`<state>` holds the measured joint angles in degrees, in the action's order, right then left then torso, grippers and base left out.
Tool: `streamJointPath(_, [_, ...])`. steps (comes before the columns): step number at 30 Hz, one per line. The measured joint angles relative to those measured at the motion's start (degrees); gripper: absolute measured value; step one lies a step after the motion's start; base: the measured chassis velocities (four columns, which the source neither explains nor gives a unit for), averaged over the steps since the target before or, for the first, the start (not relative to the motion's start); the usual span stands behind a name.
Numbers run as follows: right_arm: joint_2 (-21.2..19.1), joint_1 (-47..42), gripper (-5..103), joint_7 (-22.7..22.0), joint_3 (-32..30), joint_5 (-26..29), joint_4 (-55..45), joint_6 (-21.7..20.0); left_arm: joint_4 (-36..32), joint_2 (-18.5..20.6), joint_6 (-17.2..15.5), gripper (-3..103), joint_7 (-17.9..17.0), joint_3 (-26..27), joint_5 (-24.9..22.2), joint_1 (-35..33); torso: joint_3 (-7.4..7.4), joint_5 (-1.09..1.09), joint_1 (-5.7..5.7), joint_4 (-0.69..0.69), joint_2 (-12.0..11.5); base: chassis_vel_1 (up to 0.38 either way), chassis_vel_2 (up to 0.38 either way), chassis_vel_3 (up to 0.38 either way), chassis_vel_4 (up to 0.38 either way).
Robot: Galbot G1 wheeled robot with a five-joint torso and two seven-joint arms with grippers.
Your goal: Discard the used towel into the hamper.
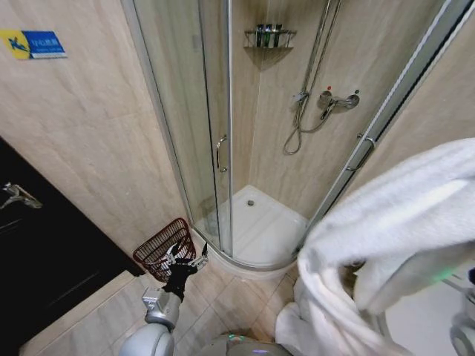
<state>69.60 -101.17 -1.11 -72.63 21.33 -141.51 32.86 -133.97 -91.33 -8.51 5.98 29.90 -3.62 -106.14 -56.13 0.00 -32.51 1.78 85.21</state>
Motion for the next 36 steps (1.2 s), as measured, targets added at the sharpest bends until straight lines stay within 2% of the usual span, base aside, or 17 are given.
streamJointPath(6, [-0.01,-0.01,7,-0.72,0.03,0.49,-0.29,-0.59,0.00,0.00,0.00,99,0.00,0.00,0.00,0.00,0.00,0.00,0.00,0.00,0.00,0.000,0.000,0.000,0.000])
streamJointPath(10, [-0.12,0.24,7,-1.97,1.39,2.75,-1.04,-3.12,0.00,0.00,0.00,99,0.00,0.00,0.00,0.00,0.00,0.00,0.00,0.00,0.00,0.000,0.000,0.000,0.000])
streamJointPath(12, [-0.31,0.63,7,-3.48,3.30,5.01,-1.64,-6.51,0.00,0.00,0.00,99,0.00,0.00,0.00,0.00,0.00,-0.01,0.00,0.00,0.00,0.000,0.000,0.000,0.000])
streamJointPath(13, [-0.31,0.63,7,-3.48,3.30,5.01,-1.64,-6.51,0.00,0.00,0.00,99,0.00,0.00,0.00,0.00,0.00,-0.01,0.00,0.00,0.00,0.000,0.000,0.000,0.000])
streamJointPath(17, [-1.94,1.46,7,-7.10,8.28,10.32,-1.71,-16.37,0.00,0.00,0.00,99,0.00,0.00,0.00,0.00,0.00,0.00,0.00,0.00,0.00,0.000,0.000,0.000,0.000])
streamJointPath(18, [-1.94,1.46,7,-7.10,8.28,10.32,-1.71,-16.37,0.00,0.00,0.00,99,0.00,0.00,0.00,0.00,0.00,0.00,0.00,0.00,0.00,0.000,0.000,0.000,0.000])
streamJointPath(20, [-3.38,2.18,7,-8.82,10.28,11.80,-1.71,-20.85,0.00,0.00,0.00,99,0.00,0.00,0.00,0.00,0.00,0.00,0.00,0.01,0.00,0.000,0.000,0.000,0.000])
streamJointPath(25, [-4.57,2.83,7,-11.07,12.61,12.50,-1.72,-24.73,0.00,0.00,0.00,99,0.00,0.00,0.00,0.00,0.00,0.00,0.00,0.01,0.00,0.000,0.000,0.000,0.000])
streamJointPath(27, [-5.38,3.26,7,-13.03,14.92,13.83,-1.73,-27.67,0.00,0.00,0.00,99,0.00,0.00,0.00,0.00,0.00,-0.01,0.00,0.01,0.00,0.000,0.000,0.000,0.000])
streamJointPath(36, [-5.65,4.72,7,-13.41,16.89,13.39,-1.78,-28.51,0.00,0.00,0.00,99,0.00,0.00,0.00,0.00,0.00,-0.01,0.00,0.00,0.00,0.000,0.000,0.000,0.000])
